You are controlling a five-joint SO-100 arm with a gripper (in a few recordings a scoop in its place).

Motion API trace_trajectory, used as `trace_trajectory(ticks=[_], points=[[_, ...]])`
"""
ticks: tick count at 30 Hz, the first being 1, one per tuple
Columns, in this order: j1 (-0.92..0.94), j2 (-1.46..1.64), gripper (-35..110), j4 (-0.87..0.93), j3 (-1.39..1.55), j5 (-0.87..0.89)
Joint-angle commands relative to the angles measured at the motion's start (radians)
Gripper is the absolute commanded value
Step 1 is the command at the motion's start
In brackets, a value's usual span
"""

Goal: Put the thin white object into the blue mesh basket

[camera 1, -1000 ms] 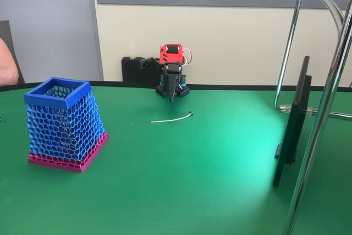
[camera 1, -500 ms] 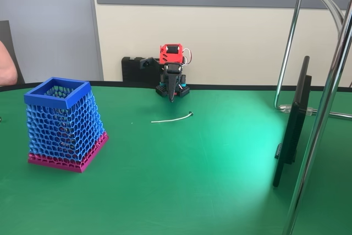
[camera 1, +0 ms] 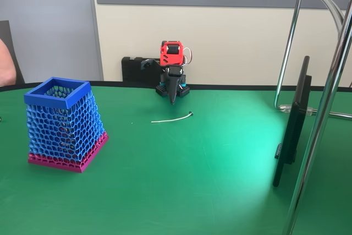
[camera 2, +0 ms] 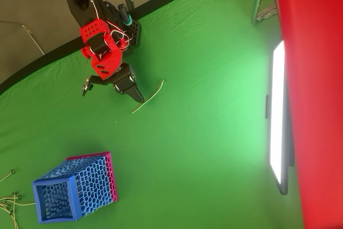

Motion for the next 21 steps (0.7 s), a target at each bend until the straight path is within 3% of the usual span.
trace_trajectory(ticks=[1,10,21], points=[[0.003,-0.069,1,-0.034,-0.072,-0.002],[0.012,-0.331,1,-0.161,-0.173,-0.080],[-0.038,-0.612,1,-0.106,-0.420,-0.238]])
